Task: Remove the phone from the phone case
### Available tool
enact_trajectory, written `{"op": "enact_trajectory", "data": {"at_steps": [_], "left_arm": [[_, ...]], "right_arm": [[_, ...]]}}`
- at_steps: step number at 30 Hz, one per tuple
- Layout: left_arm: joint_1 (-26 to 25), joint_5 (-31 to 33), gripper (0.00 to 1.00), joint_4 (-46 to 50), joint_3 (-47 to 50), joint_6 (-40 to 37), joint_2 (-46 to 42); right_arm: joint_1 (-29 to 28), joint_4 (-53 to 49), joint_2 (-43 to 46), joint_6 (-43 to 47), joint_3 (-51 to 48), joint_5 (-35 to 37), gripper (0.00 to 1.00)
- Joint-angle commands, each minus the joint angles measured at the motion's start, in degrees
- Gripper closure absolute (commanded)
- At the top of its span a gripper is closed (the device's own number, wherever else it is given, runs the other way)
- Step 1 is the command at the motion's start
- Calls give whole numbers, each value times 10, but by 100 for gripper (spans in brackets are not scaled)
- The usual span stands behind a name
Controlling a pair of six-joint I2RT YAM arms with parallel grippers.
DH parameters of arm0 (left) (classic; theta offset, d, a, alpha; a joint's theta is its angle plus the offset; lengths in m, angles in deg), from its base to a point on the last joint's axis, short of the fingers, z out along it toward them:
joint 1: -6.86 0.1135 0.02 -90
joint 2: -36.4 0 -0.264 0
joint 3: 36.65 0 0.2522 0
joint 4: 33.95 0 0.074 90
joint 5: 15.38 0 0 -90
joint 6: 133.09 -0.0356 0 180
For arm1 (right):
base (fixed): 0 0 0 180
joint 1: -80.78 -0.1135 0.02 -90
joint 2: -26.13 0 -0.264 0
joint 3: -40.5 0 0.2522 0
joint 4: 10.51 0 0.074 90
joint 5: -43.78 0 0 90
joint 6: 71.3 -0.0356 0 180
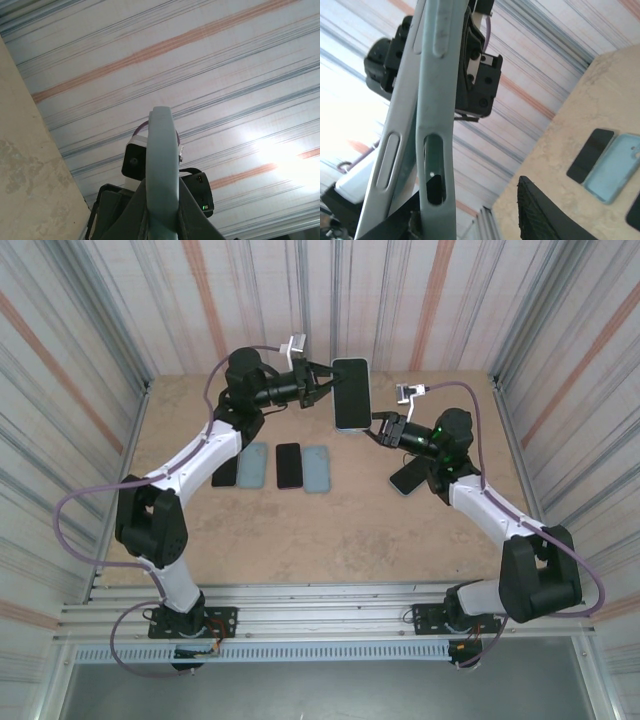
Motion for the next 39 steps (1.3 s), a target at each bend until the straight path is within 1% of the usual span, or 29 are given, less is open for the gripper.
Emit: {"op": "enact_trajectory", "data": {"at_steps": [1, 3, 6, 9, 10, 12, 13, 15, 18, 26, 29, 31, 33, 37, 39], "left_arm": [[-10, 20, 100, -29, 10, 17, 14], [-10, 20, 100, -37, 16, 24, 18], [-9, 24, 100, -39, 25, 22, 18], [-9, 31, 99, -15, 23, 7, 16], [-9, 34, 94, -5, 21, 3, 15], [-7, 41, 91, 7, 22, -2, 13], [-5, 45, 88, 9, 23, 0, 13], [-4, 49, 80, 6, 26, 1, 13], [-4, 54, 74, 18, 26, -5, 12], [1, 68, 67, 15, 40, 7, 10], [4, 81, 58, 41, 43, -7, 2], [4, 105, 49, 78, 48, -29, -12], [4, 135, 44, 104, 57, -39, -27], [-3, 190, 41, 137, 78, -39, -61], [-14, 230, 40, 142, 108, -18, -87]], "right_arm": [[-22, 92, 5, -80, 5, 36, 61], [-23, 106, 2, -100, 0, 50, 64], [-28, 109, -6, -111, 5, 47, 75], [-28, 119, -11, -123, 3, 58, 82], [-28, 123, -14, -127, 4, 56, 84], [-28, 130, -19, -134, 6, 55, 88], [-27, 133, -22, -136, 7, 56, 90], [-27, 146, -26, -147, 5, 59, 92], [-25, 165, -39, -166, 1, 64, 95], [-23, 184, -63, -202, -5, 68, 97], [-21, 180, -69, -205, -4, 69, 97], [-21, 177, -72, -203, -3, 75, 97], [-20, 175, -76, -201, -3, 83, 97], [-19, 171, -86, -199, 1, 106, 97], [-18, 168, -94, -198, 6, 119, 97]]}}
